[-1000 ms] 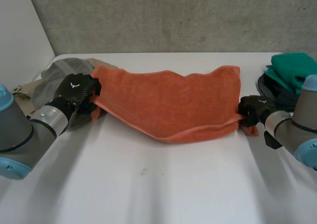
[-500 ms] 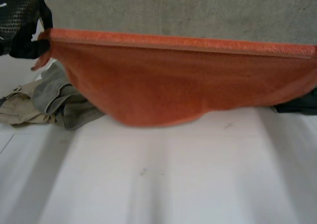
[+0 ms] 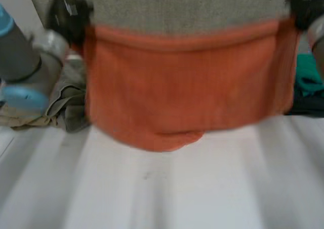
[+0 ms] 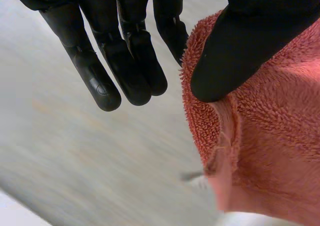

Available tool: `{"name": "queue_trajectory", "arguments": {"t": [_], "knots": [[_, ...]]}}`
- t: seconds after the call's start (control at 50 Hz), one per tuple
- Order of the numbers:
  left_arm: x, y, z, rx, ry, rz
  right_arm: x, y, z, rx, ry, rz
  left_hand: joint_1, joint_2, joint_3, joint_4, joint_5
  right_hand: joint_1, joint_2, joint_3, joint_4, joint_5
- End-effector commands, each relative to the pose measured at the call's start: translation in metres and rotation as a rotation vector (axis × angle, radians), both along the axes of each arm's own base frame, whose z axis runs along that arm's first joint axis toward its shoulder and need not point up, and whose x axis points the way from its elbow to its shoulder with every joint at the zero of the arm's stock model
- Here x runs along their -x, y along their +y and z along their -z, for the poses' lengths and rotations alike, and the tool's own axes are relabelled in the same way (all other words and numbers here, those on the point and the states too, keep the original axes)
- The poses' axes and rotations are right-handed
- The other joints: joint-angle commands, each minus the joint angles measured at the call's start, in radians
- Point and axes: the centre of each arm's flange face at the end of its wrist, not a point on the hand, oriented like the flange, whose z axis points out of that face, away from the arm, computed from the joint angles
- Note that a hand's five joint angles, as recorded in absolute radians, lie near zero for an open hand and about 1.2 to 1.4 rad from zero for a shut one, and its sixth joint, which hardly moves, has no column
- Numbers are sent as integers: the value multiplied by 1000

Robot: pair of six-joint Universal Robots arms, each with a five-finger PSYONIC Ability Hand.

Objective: Fold the laundry.

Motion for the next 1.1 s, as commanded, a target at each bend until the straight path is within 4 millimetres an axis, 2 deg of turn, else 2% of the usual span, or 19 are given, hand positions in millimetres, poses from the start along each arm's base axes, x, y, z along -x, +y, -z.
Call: {"name": "queue_trajectory", "arguments": {"t": [0.02,0.06,0.14,0.16,0.28,0.34,0.36,0.42,0.46,0.58,0.62,0.68,0.78,0.8,0.84,0.86,0.92,0.98,1.1], "knots": [[-13,1,-105,525,267,-14,2,4,-76,461,-160,-29,270,198,201,193,238,269,219,206,199,200],[-15,1,-105,506,261,-20,-1,4,-69,424,-155,-41,270,198,201,193,238,269,219,206,199,200],[-14,-3,-76,334,216,-28,-9,4,-46,317,-137,-70,270,198,201,193,238,269,219,206,199,200],[-13,-4,-59,254,191,-30,-9,4,-40,291,-133,-76,270,198,201,193,238,269,219,206,199,200],[-13,-4,-3,77,134,-38,-14,1,1,147,-110,-109,270,198,201,193,238,269,219,206,199,200],[-12,-2,27,-7,107,-37,-17,-3,37,34,-81,-129,270,198,201,193,238,269,219,206,199,200],[-12,-1,34,-26,101,-38,-19,-5,59,-40,-67,-139,270,198,201,193,238,269,219,206,199,200],[-11,5,71,-128,63,-38,-20,-6,93,-152,-49,-141,270,198,201,193,238,269,219,206,199,200],[-11,12,108,-225,24,-43,-20,-4,125,-266,-26,-138,270,198,201,193,238,269,219,206,199,200],[-17,41,167,-409,-79,-57,-9,24,181,-550,33,-111,270,198,201,193,238,269,219,206,199,200],[-23,64,188,-497,-150,-68,-6,39,193,-641,65,-110,270,198,201,193,238,269,219,206,199,200],[-37,102,188,-576,-269,-85,1,68,194,-751,123,-103,270,198,201,193,238,269,219,206,199,200],[-56,167,180,-710,-434,-87,35,130,162,-883,328,-58,270,198,201,193,238,269,219,206,199,200],[-65,193,177,-778,-493,-99,41,139,160,-910,370,-53,270,198,201,193,238,269,219,206,199,200],[-75,219,173,-863,-556,-110,53,159,157,-967,463,-47,270,198,201,193,238,269,219,206,199,200],[-84,242,170,-956,-602,-114,66,175,153,-1014,548,-40,270,198,201,193,238,269,219,206,199,200],[-89,264,165,-1066,-647,-87,82,180,144,-1001,596,-7,270,198,201,193,238,269,219,206,199,200],[-83,254,160,-998,-632,-82,86,171,146,-987,544,24,270,198,201,193,238,269,219,206,199,200],[-59,195,151,-761,-533,-98,71,143,167,-955,479,-5,270,198,201,193,238,269,219,206,199,200]]}}
